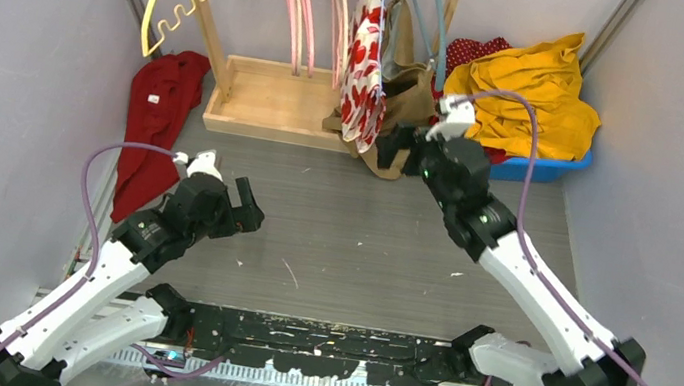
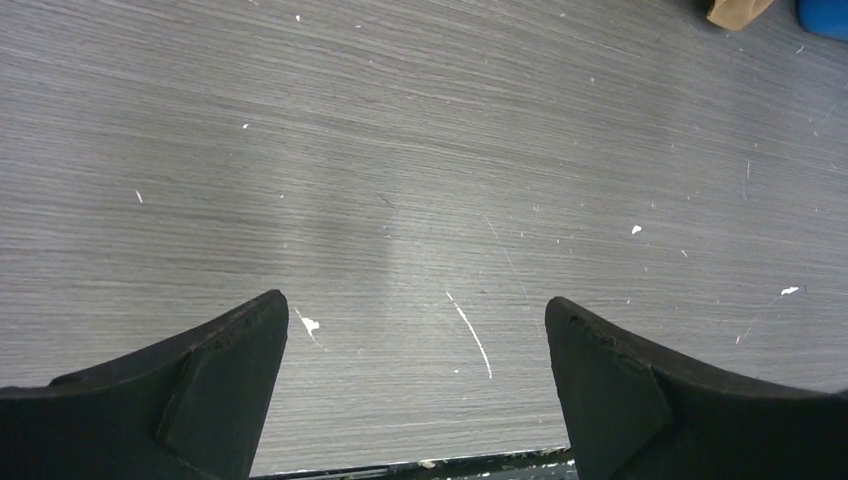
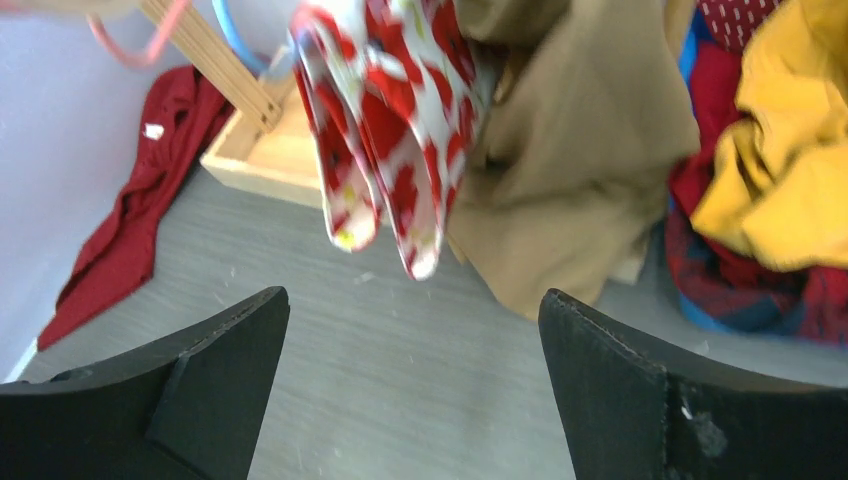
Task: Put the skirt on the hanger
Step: Place the hanger at the clothesline, then reset both arms
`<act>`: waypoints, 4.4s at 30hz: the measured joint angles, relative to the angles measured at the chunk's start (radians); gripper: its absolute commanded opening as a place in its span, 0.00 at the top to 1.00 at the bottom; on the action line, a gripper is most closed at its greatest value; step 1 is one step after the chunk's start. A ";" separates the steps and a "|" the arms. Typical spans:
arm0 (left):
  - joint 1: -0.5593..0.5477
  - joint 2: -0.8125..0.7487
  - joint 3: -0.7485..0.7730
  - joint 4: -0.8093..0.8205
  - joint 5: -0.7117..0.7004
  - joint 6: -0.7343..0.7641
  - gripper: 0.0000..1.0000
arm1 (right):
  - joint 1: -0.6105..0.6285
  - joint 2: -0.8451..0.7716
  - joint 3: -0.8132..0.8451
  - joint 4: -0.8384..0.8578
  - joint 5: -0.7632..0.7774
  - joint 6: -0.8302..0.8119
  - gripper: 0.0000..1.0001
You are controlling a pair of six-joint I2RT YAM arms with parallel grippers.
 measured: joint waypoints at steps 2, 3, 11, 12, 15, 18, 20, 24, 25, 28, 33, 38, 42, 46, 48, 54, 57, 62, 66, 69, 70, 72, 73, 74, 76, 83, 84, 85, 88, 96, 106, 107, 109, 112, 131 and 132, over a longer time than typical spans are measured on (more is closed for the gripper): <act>0.000 0.001 -0.014 0.021 -0.011 0.001 0.01 | 0.000 -0.102 -0.109 -0.005 0.006 0.011 0.00; 0.000 0.002 -0.017 0.025 -0.014 0.001 0.01 | 0.000 -0.141 -0.147 -0.013 0.011 0.015 0.00; 0.000 0.040 -0.063 0.078 -0.084 0.047 0.01 | 0.000 -0.478 -0.401 -0.128 0.150 0.029 0.00; 0.000 0.042 -0.068 0.085 -0.096 0.054 0.01 | 0.000 -0.510 -0.420 -0.144 0.185 0.029 0.00; 0.000 0.038 -0.095 0.127 -0.140 0.096 0.01 | 0.000 -0.584 -0.472 -0.190 0.309 0.038 0.00; 0.000 0.008 -0.154 0.200 -0.180 0.158 0.01 | 0.000 -0.664 -0.564 -0.188 0.429 0.043 0.00; 0.000 -0.024 -0.198 0.249 -0.200 0.210 0.01 | 0.000 -0.723 -0.639 -0.185 0.502 0.042 0.00; 0.003 -0.100 -0.267 0.341 -0.257 0.316 0.01 | -0.003 -0.846 -0.785 -0.136 0.645 0.016 0.00; 0.006 -0.116 -0.281 0.369 -0.274 0.344 0.01 | -0.003 -0.878 -0.819 -0.116 0.681 0.005 0.00; 0.040 -0.131 -0.327 0.473 -0.297 0.442 0.00 | -0.006 -0.928 -0.907 0.000 0.781 -0.043 0.00; 0.149 -0.087 -0.434 0.679 -0.254 0.605 0.01 | -0.042 -0.803 -1.022 0.290 0.867 -0.133 0.00; 0.275 0.048 -0.515 0.839 -0.175 0.677 0.01 | -0.187 -0.446 -1.041 0.585 0.836 -0.135 0.00; 0.334 0.181 -0.512 0.951 -0.143 0.690 0.00 | -0.286 -0.167 -1.039 0.771 0.771 -0.116 0.00; 0.378 0.325 -0.476 1.044 -0.118 0.702 0.01 | -0.327 -0.013 -1.036 0.906 0.729 -0.091 0.00; 0.399 0.395 -0.455 1.092 -0.105 0.702 0.01 | -0.346 0.037 -1.027 0.955 0.714 -0.077 0.00; 0.414 0.506 -0.428 1.196 -0.095 0.706 0.01 | -0.379 0.111 -0.985 1.046 0.698 -0.076 0.00; 0.415 0.547 -0.423 1.263 -0.097 0.707 0.01 | -0.389 0.140 -0.979 1.087 0.702 -0.076 0.00; 0.415 0.652 -0.380 1.328 -0.095 0.724 0.01 | -0.425 0.280 -0.970 1.192 0.701 -0.080 0.00; 0.415 0.720 -0.372 1.429 -0.095 0.738 0.01 | -0.430 0.292 -0.957 1.187 0.695 -0.077 0.00; 0.424 0.766 -0.373 1.469 -0.090 0.739 0.01 | -0.430 0.292 -0.946 1.196 0.684 -0.080 0.00; 0.431 0.774 -0.373 1.477 -0.086 0.737 0.01 | -0.430 0.292 -0.945 1.197 0.676 -0.080 0.00; 0.446 0.780 -0.373 1.493 -0.082 0.734 0.01 | -0.430 0.292 -0.940 1.192 0.657 -0.083 0.00; 0.451 0.780 -0.373 1.498 -0.080 0.733 0.01 | -0.430 0.292 -0.935 1.190 0.645 -0.087 0.00; 0.452 0.780 -0.373 1.501 -0.080 0.732 0.01 | -0.430 0.293 -0.930 1.188 0.636 -0.091 0.00; 0.455 0.780 -0.373 1.509 -0.076 0.732 0.01 | -0.430 0.295 -0.913 1.171 0.601 -0.105 0.00; 0.456 0.780 -0.373 1.521 -0.072 0.732 0.00 | -0.474 0.365 -0.849 1.132 0.414 -0.135 0.00; 0.457 0.780 -0.373 1.521 -0.072 0.732 0.01 | -0.487 0.372 -0.843 1.106 0.391 -0.134 0.00; 0.457 0.780 -0.373 1.521 -0.072 0.732 0.01 | -0.496 0.375 -0.840 1.093 0.373 -0.134 0.00; 0.457 0.782 -0.373 1.522 -0.068 0.732 0.01 | -0.509 0.377 -0.832 1.069 0.341 -0.132 0.00; 0.476 0.817 -0.377 1.580 -0.026 0.731 0.01 | -0.509 0.377 -0.827 1.042 0.308 -0.132 0.00; 0.476 0.817 -0.379 1.590 -0.013 0.731 0.01 | -0.509 0.377 -0.827 1.043 0.302 -0.132 0.00; 0.476 0.817 -0.379 1.590 -0.013 0.731 0.01 | -0.509 0.377 -0.827 1.043 0.302 -0.132 0.00; 0.476 0.817 -0.379 1.591 -0.013 0.731 0.01 | -0.509 0.377 -0.827 1.043 0.302 -0.132 0.00; 0.476 0.817 -0.379 1.595 -0.013 0.731 0.01 | -0.509 0.377 -0.827 1.043 0.302 -0.132 0.00; 0.476 0.817 -0.379 1.596 -0.013 0.731 0.01 | -0.509 0.377 -0.826 1.041 0.299 -0.132 0.00; 0.476 0.817 -0.379 1.596 -0.013 0.731 0.01 | -0.509 0.377 -0.826 1.040 0.299 -0.132 0.00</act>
